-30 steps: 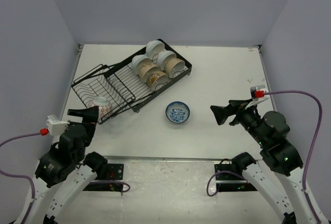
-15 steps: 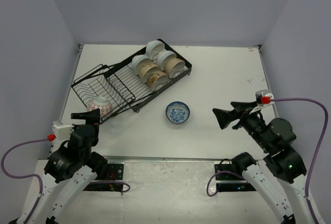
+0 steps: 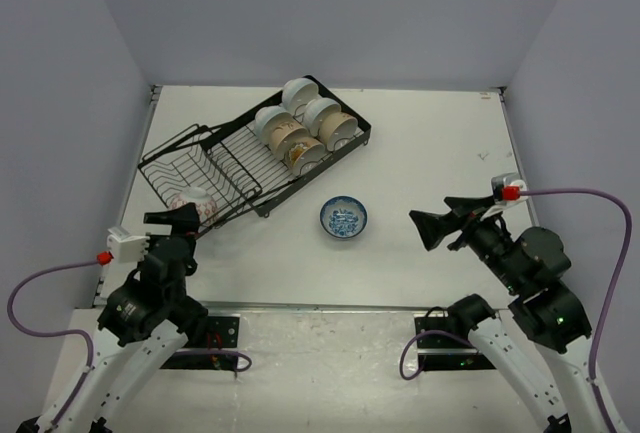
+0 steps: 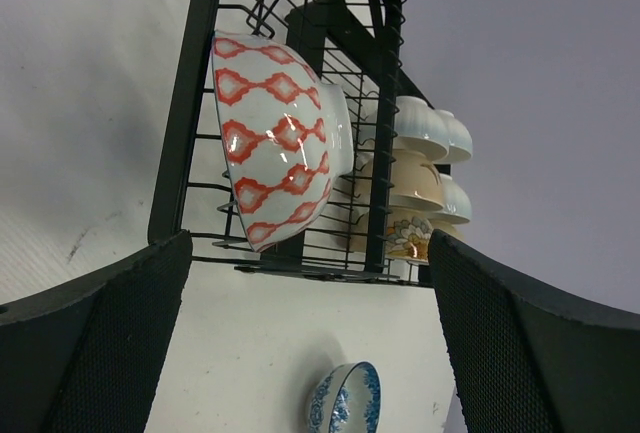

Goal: Unload the bowls from the dish rack

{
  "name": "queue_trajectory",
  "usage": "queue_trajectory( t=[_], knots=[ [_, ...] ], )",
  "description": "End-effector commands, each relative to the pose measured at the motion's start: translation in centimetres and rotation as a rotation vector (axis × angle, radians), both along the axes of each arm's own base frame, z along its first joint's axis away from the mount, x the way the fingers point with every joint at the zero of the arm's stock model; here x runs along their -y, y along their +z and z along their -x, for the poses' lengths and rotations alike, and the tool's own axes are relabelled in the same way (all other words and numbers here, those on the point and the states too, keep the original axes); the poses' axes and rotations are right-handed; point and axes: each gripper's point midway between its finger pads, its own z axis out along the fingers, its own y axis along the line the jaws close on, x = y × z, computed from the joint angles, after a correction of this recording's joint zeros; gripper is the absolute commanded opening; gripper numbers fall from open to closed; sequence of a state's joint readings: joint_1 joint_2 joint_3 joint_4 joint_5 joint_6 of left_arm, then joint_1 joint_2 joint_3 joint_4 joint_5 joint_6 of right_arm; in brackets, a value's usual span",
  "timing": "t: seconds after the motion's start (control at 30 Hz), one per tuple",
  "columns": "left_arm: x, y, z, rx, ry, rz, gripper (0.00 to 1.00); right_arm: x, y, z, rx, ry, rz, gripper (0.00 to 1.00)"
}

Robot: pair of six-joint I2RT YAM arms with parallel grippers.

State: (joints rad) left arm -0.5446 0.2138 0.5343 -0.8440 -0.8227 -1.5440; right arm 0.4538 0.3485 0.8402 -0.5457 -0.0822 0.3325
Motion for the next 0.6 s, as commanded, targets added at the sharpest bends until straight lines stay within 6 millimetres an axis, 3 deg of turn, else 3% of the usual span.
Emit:
queue_trajectory(
  t=[0.0,0.13,0.27,0.57],
  knots=[
    [-1.3,1.8,-0.1,0.052,0.068,-0.013,1.00,-0.7,-0.1,-0.2,0.006,0.034,0.009,0.99],
    [-2.0,1.4,0.4,0.023,0.096,-0.036,1.00,-1.1,-0.1,-0.4,0.003,0.049,0.003,0.99],
    [-1.9,3.7,0.5,0.044,0.058,-0.077,1.00,-1.8,-0.3,-0.6,-0.009,0.078,0.006,0.99],
    [-2.4,4.7,0.9,0.000,0.068,-0.116,1.00,-3.5,-0.4,-1.0,-0.040,0.151,-0.009,0.99]
  ],
)
